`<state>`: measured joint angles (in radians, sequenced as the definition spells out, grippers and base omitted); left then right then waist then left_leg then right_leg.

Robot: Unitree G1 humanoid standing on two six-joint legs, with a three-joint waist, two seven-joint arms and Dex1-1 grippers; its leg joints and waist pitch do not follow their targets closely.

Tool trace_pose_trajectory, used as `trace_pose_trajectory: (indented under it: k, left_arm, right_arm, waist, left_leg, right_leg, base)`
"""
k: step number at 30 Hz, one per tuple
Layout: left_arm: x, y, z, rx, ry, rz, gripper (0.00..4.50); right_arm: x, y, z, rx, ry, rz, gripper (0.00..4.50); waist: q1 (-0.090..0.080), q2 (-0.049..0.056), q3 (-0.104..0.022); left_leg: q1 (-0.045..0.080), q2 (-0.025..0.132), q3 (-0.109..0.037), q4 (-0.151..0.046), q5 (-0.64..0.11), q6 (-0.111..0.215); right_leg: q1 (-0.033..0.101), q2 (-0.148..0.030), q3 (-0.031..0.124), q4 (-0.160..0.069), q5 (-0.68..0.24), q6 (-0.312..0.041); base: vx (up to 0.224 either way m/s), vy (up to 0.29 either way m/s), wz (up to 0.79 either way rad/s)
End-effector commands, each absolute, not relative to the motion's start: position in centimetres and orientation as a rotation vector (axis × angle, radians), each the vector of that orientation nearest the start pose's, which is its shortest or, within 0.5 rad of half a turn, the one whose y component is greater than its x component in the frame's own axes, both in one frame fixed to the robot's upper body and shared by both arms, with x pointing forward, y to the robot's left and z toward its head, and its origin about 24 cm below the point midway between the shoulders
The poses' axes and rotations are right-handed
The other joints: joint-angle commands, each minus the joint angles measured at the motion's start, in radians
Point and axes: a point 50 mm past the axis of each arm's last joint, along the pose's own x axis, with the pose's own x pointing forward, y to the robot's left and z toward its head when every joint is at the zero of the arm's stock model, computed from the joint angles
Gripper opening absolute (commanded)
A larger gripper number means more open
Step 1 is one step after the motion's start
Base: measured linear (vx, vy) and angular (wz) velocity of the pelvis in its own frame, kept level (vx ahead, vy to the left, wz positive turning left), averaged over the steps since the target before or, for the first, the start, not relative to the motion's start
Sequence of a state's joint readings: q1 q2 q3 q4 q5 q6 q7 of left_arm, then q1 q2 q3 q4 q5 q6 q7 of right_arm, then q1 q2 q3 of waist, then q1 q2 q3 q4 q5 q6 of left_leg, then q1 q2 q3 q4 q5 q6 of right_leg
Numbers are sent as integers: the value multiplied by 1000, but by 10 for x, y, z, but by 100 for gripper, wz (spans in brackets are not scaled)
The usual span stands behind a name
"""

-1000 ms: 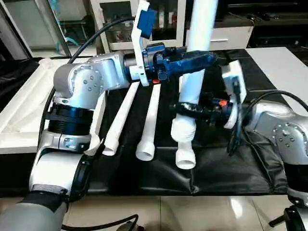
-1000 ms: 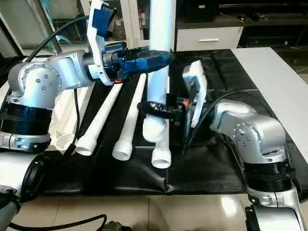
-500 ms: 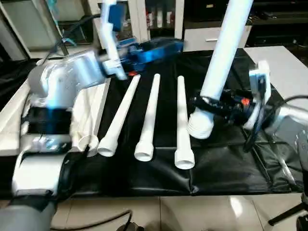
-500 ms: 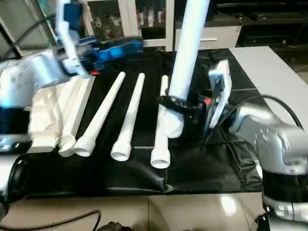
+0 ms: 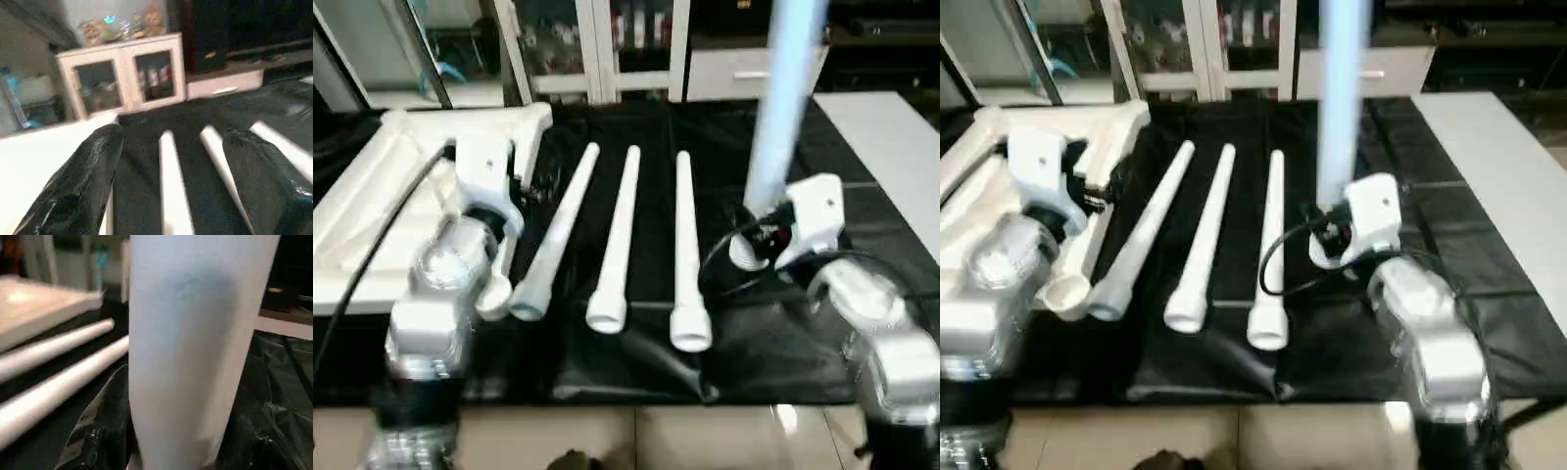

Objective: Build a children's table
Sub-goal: Pick table leg

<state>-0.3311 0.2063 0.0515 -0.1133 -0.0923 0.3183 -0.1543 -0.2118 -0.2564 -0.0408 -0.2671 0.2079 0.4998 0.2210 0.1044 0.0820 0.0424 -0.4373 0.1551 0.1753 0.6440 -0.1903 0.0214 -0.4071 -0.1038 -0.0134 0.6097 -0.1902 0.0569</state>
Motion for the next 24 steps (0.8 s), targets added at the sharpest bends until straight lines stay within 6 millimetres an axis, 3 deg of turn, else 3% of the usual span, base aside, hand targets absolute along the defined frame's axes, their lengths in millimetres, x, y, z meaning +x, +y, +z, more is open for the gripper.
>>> trace_pose_trajectory:
  k: [1, 2, 3, 4, 5, 6, 7, 8, 9, 10, 11, 12, 13, 14, 15, 16, 17, 18, 19, 20, 21, 22, 23, 24]
  left_arm:
    - [300, 170, 115, 164, -97, -98, 370]
    - [299, 170, 112, 186, -98, -91, 370]
    - [299, 170, 112, 186, -98, -91, 370]
    - [297, 169, 111, 203, -100, -85, 370]
    - [295, 168, 110, 212, -106, -72, 370]
    - [295, 168, 110, 213, -107, -72, 370]
    - [294, 167, 110, 220, -113, -67, 370]
    - [294, 166, 110, 221, -116, -62, 370]
    - [293, 165, 110, 224, -119, -63, 370]
    - [293, 165, 110, 225, -121, -63, 370]
    - [293, 164, 110, 224, -124, -59, 370]
    - [292, 164, 109, 224, -127, -57, 370]
    - [292, 163, 109, 224, -130, -54, 370]
    - [291, 163, 108, 226, -136, -50, 370]
    - [291, 163, 107, 226, -140, -47, 370]
    - [290, 162, 107, 226, -144, -43, 370]
    - [290, 162, 107, 226, -144, -43, 370]
    - [290, 163, 107, 225, -145, -37, 370]
    - [289, 163, 107, 226, -146, -33, 370]
    - [289, 163, 107, 228, -147, -27, 370]
    - [288, 163, 108, 243, -150, -10, 370]
    - [288, 164, 108, 254, -152, 3, 370]
    - [288, 164, 108, 257, -150, 6, 370]
    - [289, 163, 108, 258, -147, 7, 370]
  right_arm:
    - [276, -167, 117, -14, -5, 239, 185]
    - [274, -167, 115, -13, -15, 229, 185]
    - [274, -167, 115, -13, -15, 229, 185]
    - [273, -167, 114, -18, -25, 218, 185]
    - [272, -167, 112, -29, -36, 192, 185]
    - [271, -167, 112, -29, -37, 190, 185]
    - [271, -167, 111, -30, -42, 182, 185]
    - [271, -168, 111, -26, -44, 175, 185]
    - [272, -168, 111, -20, -43, 174, 185]
    - [272, -168, 111, -16, -43, 174, 185]
    - [273, -167, 111, -26, -44, 177, 185]
    - [273, -166, 110, -29, -45, 184, 185]
    - [273, -165, 110, -32, -45, 191, 185]
    - [274, -163, 110, -37, -47, 202, 185]
    - [274, -161, 110, -34, -53, 210, 185]
    - [275, -160, 110, -28, -54, 216, 185]
    - [275, -160, 110, -28, -54, 216, 185]
    - [276, -159, 109, -33, -49, 226, 185]
    - [276, -159, 109, -34, -47, 229, 185]
    - [276, -158, 109, -35, -45, 233, 185]
    - [277, -158, 109, -40, -39, 246, 185]
    - [277, -157, 108, -45, -35, 256, 185]
    - [278, -157, 109, -62, -36, 261, 185]
    - [278, -157, 109, -77, -38, 263, 185]
  waist:
    - [17, -31, -63]
    - [13, -25, -62]
    - [1, -12, -70]
    - [-15, 3, -77]
    - [-56, 40, -81]
    - [-66, 39, -79]
    - [-49, 13, -63]
    - [-53, 5, -61]
    - [-50, -13, -59]
    - [-48, -38, -57]
    - [-6, -89, -51]
    - [-19, -68, -68]
    - [-35, -61, -35]
    - [-46, -79, -26]
    - [-45, -71, -25]
    - [-49, -66, -24]
    - [-64, -36, -35]
    - [-87, -24, -23]
    - [-151, 22, -38]
    - [-152, 21, -39]
    - [-145, -1, -32]
    - [-141, -2, -33]
    - [-127, -13, -36]
    - [-110, -51, -33]
  left_leg:
    - [-26, 66, -77, 30, -82, 181]
    - [-20, 65, -83, 14, -87, 182]
    - [13, 48, -71, -47, -70, 232]
    - [55, 36, -57, -80, -40, 280]
    - [121, 33, -74, -107, 120, 416]
    - [113, 39, -67, -113, 224, 445]
    - [76, 90, -56, -136, 283, 462]
    - [76, 97, -59, -146, 233, 458]
    - [80, 94, -50, -165, 34, 372]
    - [79, 89, -41, -166, -99, 280]
    - [19, -14, -53, 72, -290, 41]
    - [-51, -42, -131, 203, -271, -23]
    - [-77, -68, -164, 232, -235, -189]
    - [-53, -61, -151, 215, -252, -187]
    - [9, -46, -134, 149, -202, -143]
    - [29, -32, -128, 98, -173, -99]
    - [48, -16, -118, -7, -173, 11]
    - [61, -14, -124, -65, -238, 82]
    - [134, 28, -154, -135, -288, 236]
    - [140, 33, -162, -139, -263, 288]
    - [147, 51, -153, -139, -228, 343]
    - [141, 63, -154, -144, -233, 346]
    - [142, 76, -158, -151, -255, 300]
    - [88, 32, -236, -174, -286, 309]
  right_leg:
    - [73, -240, 133, -138, -351, -204]
    - [67, -220, 119, -138, -394, -201]
    - [47, -119, 62, -108, -388, -180]
    - [17, -41, 18, -74, -341, -157]
    - [-45, 66, -69, 69, -262, -99]
    - [-65, 78, -86, 140, -238, -55]
    - [-68, 48, -98, 187, -208, 28]
    - [-55, 34, -99, 189, -199, 37]
    - [-29, 15, -80, 156, -179, 37]
    - [-16, -18, -49, 110, -173, 29]
    - [-5, -281, 118, -85, -293, 38]
    - [38, -336, 180, -94, -295, 34]
    - [64, -230, 49, -90, -477, 55]
    - [60, -213, 37, -100, -539, 7]
    - [68, -186, -2, -117, -653, -117]
    - [67, -173, -12, -128, -679, -164]
    - [83, -116, -32, -112, -638, -223]
    - [35, -26, -72, -61, -608, -192]
    - [-11, 57, -100, 114, -257, -157]
    - [-11, 55, -106, 128, -201, -143]
    - [-30, 47, -110, 130, -171, -121]
    - [-18, 42, -107, 124, -152, -119]
    - [-8, 20, -91, 100, -129, -105]
    - [38, 11, -75, 84, -145, -95]
  base:
    - [16, 151, -2]
    - [10, 194, -1]
    - [10, 194, -1]
    - [-16, 190, 5]
    - [-31, 217, 8]
    - [-31, 217, 8]
    - [-52, 216, 7]
    - [-38, 90, 4]
    - [-89, 167, -5]
    - [-113, 134, -13]
    - [-130, 231, -12]
    - [-79, 155, -3]
    - [-71, 212, -23]
    - [-116, 253, -35]
    - [-116, 253, -35]
    - [-122, 313, -11]
    - [-128, 305, 11]
    - [-128, 305, 11]
    - [-106, 304, 15]
    - [-84, 315, 10]
    - [-84, 315, 10]
    - [-91, 260, 3]
    - [-110, 220, 3]
    - [-110, 220, 3]
